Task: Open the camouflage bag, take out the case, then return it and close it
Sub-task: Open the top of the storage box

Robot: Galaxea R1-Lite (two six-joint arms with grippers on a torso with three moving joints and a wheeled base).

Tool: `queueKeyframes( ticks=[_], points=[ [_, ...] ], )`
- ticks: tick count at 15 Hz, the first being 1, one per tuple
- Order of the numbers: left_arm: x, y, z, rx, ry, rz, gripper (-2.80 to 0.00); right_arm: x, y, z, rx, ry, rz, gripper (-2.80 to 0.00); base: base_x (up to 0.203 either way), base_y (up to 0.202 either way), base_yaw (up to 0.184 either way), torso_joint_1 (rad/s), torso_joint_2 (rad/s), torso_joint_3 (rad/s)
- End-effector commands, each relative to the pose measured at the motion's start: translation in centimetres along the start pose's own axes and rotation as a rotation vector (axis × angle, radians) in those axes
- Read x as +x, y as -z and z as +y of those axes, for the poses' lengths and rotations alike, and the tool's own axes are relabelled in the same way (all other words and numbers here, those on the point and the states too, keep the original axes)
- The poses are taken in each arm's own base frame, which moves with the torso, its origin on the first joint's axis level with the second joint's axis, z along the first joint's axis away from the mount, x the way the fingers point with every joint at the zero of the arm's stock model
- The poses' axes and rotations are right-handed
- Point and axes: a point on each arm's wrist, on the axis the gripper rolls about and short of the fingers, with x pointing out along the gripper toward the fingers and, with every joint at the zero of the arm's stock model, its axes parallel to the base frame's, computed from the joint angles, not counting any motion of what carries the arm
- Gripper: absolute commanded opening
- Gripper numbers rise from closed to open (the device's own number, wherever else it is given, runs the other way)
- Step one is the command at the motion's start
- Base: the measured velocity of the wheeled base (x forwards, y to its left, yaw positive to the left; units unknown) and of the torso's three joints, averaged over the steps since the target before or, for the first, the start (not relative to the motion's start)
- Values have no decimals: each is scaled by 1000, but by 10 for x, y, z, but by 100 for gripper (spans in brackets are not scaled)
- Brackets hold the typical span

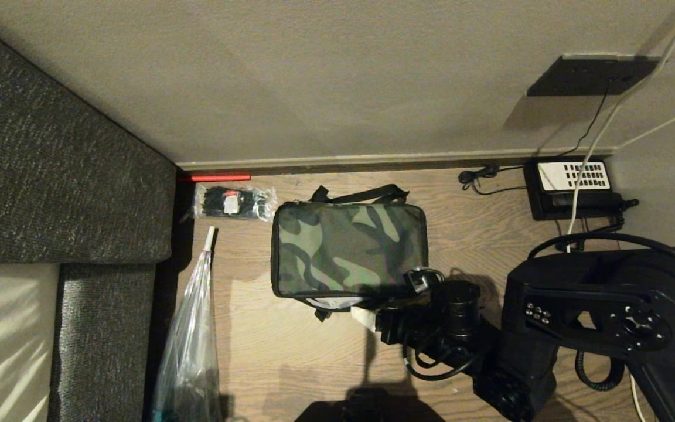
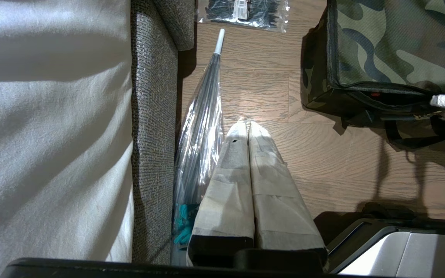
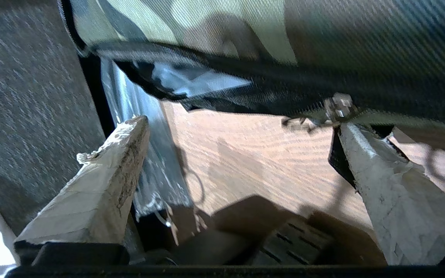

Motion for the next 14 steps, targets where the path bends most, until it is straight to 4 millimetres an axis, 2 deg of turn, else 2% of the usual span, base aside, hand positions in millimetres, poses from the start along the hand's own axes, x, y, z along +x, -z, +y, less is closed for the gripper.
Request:
queueKeyframes(
  ticks=[1, 7, 13, 14],
  points=[
    [0, 1, 0, 0, -1, 1, -280, 3, -2, 4, -7, -22, -26, 0, 0, 0, 0, 0, 0, 0],
    [0, 1, 0, 0, -1, 1, -280, 4, 5, -1, -51, -12, -11, 0, 0, 0, 0, 0, 0, 0],
    [0, 1, 0, 0, -1, 1, -280, 6, 5, -1, -77, -13, -21, 0, 0, 0, 0, 0, 0, 0],
    [0, 1, 0, 0, -1, 1, -280, 6, 6, -1, -82, -13, -21, -280, 0, 0, 0, 0, 0, 0]
  ],
)
